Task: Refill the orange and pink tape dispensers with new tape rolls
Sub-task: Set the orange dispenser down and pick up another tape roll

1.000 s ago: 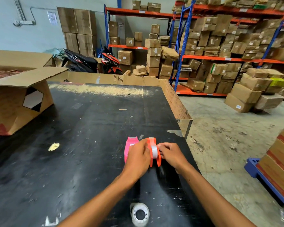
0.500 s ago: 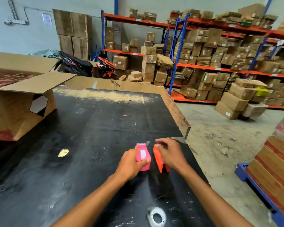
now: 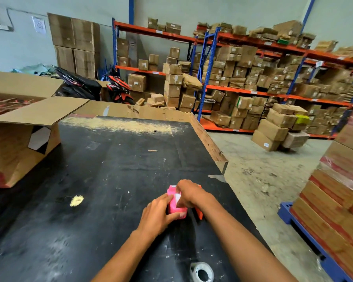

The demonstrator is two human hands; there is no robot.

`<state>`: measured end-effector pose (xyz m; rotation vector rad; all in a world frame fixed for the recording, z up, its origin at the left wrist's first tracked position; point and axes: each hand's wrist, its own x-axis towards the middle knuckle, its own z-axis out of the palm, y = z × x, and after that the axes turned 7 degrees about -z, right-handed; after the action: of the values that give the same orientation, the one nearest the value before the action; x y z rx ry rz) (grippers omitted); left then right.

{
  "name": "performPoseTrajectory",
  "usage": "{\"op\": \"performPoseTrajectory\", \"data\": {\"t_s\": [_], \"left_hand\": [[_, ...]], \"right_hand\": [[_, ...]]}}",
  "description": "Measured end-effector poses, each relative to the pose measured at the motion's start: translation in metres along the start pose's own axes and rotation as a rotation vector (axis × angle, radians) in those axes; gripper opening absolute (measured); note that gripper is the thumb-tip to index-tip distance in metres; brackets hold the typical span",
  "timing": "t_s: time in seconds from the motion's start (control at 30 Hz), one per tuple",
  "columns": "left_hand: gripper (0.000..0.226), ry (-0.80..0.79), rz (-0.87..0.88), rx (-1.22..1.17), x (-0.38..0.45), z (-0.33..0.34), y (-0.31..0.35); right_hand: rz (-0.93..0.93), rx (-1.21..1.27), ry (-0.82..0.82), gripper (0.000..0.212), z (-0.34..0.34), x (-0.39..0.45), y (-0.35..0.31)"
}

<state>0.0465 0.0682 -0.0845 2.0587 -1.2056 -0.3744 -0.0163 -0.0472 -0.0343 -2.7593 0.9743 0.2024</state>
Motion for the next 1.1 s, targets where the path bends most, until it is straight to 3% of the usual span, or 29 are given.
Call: {"op": "performPoseTrajectory", "data": {"t_s": [0.17, 0.37, 0.43, 0.5, 0.6, 0.93, 1.1], "left_hand": [[0.042, -0.033, 0.0, 0.019, -0.001, -0.004, -0.001], [0.062, -0.09, -0.016, -0.052, -0.002, -0.002, 0.0], [0.05, 0.032, -0.009, -0.2, -0.008, -0.004, 0.006], [0.021, 0.094, -0.068, -0.426, -0.02, -0.005, 0.018], [0.036, -0.074, -0.177, -0.692, -0.04, -0.007, 0.038], [0.027, -0.205, -0.194, -0.895, -0.086, 0.004, 0.062], [0.031, -0.297, -0.219, -0.895, -0.1, 0.009, 0.062]], "right_hand": [[-0.04, -0.028, 0.188, 0.024, 0.005, -0.02, -0.004], [-0.067, 0.343, 0.476, 0.035, 0.003, -0.07, 0.015], [-0.094, 0.355, 0.514, 0.035, 0.007, -0.087, 0.023], [-0.134, 0.358, 0.523, 0.031, 0.013, -0.104, 0.023], [-0.226, 0.394, 0.539, 0.029, 0.021, -0.123, 0.014], [-0.236, 0.658, 0.818, 0.056, 0.051, -0.171, 0.007], [-0.194, 0.721, 0.817, 0.053, 0.059, -0.19, 0.016]]}}
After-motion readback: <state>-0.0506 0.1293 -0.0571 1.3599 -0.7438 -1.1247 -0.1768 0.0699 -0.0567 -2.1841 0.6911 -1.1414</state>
